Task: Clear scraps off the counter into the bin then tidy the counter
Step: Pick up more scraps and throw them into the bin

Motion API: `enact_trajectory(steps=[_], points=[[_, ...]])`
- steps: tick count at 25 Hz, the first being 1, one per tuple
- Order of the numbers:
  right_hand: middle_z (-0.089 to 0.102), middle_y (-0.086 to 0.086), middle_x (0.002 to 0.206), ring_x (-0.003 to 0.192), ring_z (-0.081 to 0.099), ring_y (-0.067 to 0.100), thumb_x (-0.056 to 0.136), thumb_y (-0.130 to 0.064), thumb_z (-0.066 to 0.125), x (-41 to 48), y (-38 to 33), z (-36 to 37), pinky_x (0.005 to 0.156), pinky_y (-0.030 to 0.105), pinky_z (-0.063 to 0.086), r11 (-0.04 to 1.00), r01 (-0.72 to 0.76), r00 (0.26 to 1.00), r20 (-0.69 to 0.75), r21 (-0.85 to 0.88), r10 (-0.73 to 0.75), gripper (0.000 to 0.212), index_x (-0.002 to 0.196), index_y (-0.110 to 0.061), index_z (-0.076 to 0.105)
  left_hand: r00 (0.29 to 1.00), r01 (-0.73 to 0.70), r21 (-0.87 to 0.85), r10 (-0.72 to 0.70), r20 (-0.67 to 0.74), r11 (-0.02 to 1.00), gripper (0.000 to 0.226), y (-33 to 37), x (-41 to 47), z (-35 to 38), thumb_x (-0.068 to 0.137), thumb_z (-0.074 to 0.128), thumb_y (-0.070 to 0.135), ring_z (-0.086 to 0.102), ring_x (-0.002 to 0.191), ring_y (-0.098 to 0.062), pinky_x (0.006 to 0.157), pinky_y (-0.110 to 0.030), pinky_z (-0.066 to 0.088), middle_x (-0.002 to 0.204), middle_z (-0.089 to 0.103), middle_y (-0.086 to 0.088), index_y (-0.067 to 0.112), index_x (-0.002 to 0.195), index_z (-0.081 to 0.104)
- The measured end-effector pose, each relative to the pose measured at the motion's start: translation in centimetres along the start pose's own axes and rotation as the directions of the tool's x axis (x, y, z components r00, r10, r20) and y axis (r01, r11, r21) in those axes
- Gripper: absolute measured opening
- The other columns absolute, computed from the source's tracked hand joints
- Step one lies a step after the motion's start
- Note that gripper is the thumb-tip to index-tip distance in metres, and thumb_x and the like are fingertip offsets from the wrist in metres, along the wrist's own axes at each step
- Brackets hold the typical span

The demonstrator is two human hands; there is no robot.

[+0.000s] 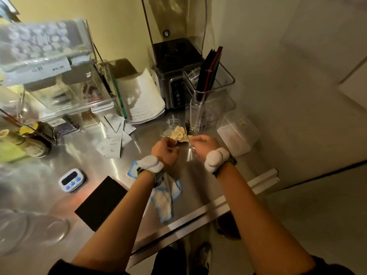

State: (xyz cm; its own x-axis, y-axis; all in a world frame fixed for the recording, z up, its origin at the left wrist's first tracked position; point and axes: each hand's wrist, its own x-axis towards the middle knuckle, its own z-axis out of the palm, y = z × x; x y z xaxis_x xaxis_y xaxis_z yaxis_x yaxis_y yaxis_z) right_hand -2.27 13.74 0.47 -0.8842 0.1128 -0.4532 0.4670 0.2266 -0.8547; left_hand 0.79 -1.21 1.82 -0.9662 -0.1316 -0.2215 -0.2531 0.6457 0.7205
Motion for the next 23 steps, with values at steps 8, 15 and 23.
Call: enact_trajectory(steps=[8,15,23], points=[[0.063,-0.001,0.095,0.090,0.062,0.021,0.083,-0.019,0.066,4.4,0.6,2.7,0.085,0.036,0.052,0.996,0.026,1.000,0.007,-0.091,-0.025,0.027,0.110,-0.019,0.070,0.991,0.084,0.118,-0.095,0.091,0.989,0.037,-2.3,4.6,0.9,0.088,0.059,0.022,0.062,0.110,-0.030,0.097,-0.031,0.049,0.120,0.062,-0.014,0.016,0.124,0.056],[0.067,0.004,0.088,0.083,0.062,0.022,0.082,-0.019,0.070,6.3,1.4,4.0,0.092,0.046,0.055,0.999,0.016,1.000,-0.018,-0.046,-0.017,0.026,0.107,-0.015,0.072,0.994,0.048,0.132,-0.060,0.090,0.990,0.043,-3.2,6.3,1.8,0.091,0.057,0.022,0.063,0.109,-0.031,0.095,-0.032,0.049,0.128,0.058,-0.014,0.019,0.134,0.050],[0.076,0.009,0.103,0.103,0.069,0.028,0.079,-0.028,0.074,5.7,1.6,3.5,0.099,0.042,0.053,0.995,-0.064,0.998,0.013,-0.077,0.065,0.025,0.100,-0.015,0.077,0.993,0.025,0.105,-0.036,0.109,0.994,0.023,-2.5,6.1,2.0,0.092,0.057,0.015,0.066,0.100,-0.028,0.086,-0.032,0.052,0.109,0.069,-0.011,0.009,0.114,0.059]])
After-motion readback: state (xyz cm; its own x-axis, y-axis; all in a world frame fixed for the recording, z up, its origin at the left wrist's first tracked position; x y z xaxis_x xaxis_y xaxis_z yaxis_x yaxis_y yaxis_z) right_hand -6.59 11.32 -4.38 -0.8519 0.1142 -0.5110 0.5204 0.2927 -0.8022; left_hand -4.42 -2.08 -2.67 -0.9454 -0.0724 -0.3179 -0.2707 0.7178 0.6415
